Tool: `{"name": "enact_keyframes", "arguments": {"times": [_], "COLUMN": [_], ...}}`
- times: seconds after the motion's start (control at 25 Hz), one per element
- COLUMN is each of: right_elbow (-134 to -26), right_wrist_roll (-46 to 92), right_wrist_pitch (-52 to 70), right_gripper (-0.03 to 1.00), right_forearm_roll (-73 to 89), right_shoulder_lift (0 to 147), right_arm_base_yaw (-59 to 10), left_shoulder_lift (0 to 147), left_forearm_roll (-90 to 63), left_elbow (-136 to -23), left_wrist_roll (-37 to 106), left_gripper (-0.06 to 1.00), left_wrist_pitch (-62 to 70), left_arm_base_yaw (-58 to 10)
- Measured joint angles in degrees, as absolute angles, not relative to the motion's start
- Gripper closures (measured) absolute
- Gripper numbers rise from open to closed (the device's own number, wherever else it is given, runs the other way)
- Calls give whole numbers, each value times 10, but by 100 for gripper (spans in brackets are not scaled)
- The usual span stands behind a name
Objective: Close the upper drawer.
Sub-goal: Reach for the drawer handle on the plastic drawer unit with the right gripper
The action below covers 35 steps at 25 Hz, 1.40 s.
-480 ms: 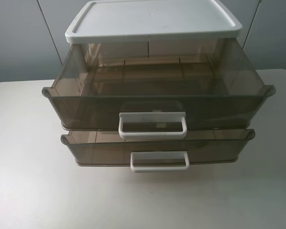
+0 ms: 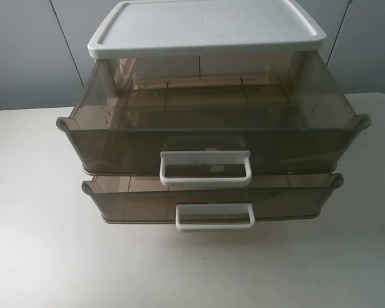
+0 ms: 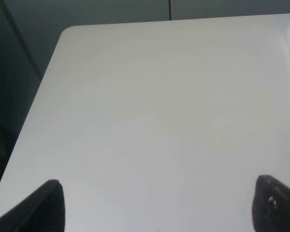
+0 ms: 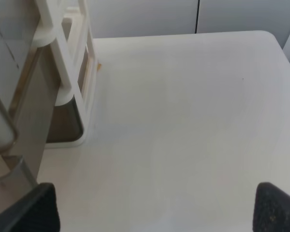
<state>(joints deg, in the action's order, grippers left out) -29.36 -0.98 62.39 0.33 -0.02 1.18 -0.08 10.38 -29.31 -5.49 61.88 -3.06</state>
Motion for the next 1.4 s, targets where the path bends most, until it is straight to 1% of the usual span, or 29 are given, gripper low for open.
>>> {"name": "enact_keyframes", "arguments": {"times": [0.12,0.24,0.36,0.48,0.76,1.0,1.28,1.4], "right_elbow": [-317,-348,-374,-406,-529,-608,-669,-678], "right_wrist_roll": [-10,-10,-10,-10,0,0,6,6], "right_wrist_pitch": [622,618,604,585,556,542,523,518], "right_gripper": [36,36,36,36,36,36,36,36], "right_forearm_roll": [-7,-37,-69,-97,-122,-186,-187,-176], "right_shoulder_lift": [10,73,153,237,409,518,598,630], "right_arm_base_yaw": [12,9,-18,-60,-207,-363,-537,-597], "left_shoulder_lift": [-1,-1,-1,-1,-1,-1,-1,-1], "left_forearm_roll": [104,104,104,104,104,104,104,104], "left_elbow": [-293,-293,-293,-293,-293,-293,-293,-293], "left_wrist_roll": [-55,-55,-55,-55,-55,-55,-55,-55], "left_gripper": [20,20,20,20,20,20,20,20], "left_wrist_pitch": [619,619,619,619,619,619,619,619], "left_arm_base_yaw": [-31,-31,-31,-31,-31,-31,-31,-31]}}
